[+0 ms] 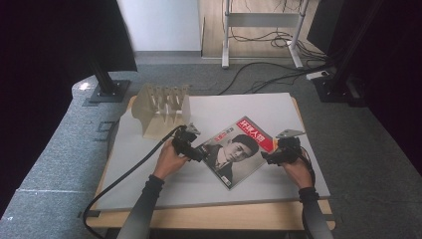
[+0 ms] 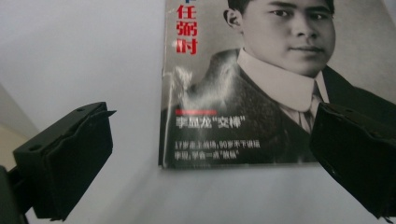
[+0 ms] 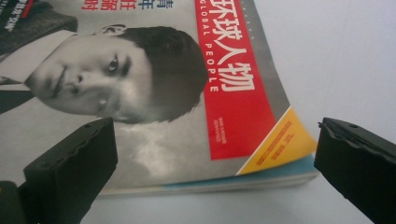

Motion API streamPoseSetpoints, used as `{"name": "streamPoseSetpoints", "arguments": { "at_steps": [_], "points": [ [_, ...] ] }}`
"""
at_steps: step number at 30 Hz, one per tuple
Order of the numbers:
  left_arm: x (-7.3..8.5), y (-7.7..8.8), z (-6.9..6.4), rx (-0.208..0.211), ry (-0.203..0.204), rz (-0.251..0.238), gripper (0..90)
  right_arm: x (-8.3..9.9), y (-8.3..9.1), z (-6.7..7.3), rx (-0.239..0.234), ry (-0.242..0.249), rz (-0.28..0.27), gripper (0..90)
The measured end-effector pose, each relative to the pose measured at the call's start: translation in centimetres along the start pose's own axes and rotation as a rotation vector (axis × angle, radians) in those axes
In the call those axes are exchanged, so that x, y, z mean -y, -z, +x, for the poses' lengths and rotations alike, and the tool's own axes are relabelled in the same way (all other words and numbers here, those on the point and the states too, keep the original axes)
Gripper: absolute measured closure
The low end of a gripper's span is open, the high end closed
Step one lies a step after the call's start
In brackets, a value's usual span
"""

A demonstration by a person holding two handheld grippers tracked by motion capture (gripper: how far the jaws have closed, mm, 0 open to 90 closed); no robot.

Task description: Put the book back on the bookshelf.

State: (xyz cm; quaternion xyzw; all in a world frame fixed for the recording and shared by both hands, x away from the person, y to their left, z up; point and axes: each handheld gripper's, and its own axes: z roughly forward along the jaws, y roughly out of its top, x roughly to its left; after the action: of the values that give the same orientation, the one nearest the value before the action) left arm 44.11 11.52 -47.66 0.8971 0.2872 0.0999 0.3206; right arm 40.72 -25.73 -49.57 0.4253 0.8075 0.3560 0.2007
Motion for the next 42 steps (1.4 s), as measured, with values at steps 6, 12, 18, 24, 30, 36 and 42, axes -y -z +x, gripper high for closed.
{"name": "streamPoseSetpoints", "arguments": {
  "at_steps": [6,12,18,24,30,36,42],
  "points": [
    [-1.6,-2.0,0.2,-0.001,-0.020,0.011,0.0,-0.7,-1.6,-0.9,0.008,0.026,0.038,0.0],
    [-2.4,-4.3,0.3,0.011,-0.033,0.012,0.0,-1.1,-3.2,-1.4,0.000,0.043,0.058,0.0],
    [-1.9,-5.8,0.7,0.021,-0.024,0.028,0.0,-1.1,-4.6,-2.4,-0.008,0.036,0.077,0.0],
    [-1.1,-6.8,0.8,0.078,-0.008,0.026,0.0,-0.6,-5.6,-3.0,-0.047,0.005,0.081,0.0],
    [-0.7,-6.7,0.2,0.091,-0.024,0.013,0.0,-0.2,-5.7,-2.9,-0.093,-0.009,0.062,1.8],
    [-0.1,-6.3,-0.3,0.093,-0.026,-0.002,0.0,0.1,-5.3,-2.4,-0.102,-0.003,0.061,2.0],
    [0.8,-5.5,-0.8,0.090,-0.032,0.011,0.0,0.5,-4.9,-1.4,-0.115,0.009,0.063,1.8]
  ]
}}
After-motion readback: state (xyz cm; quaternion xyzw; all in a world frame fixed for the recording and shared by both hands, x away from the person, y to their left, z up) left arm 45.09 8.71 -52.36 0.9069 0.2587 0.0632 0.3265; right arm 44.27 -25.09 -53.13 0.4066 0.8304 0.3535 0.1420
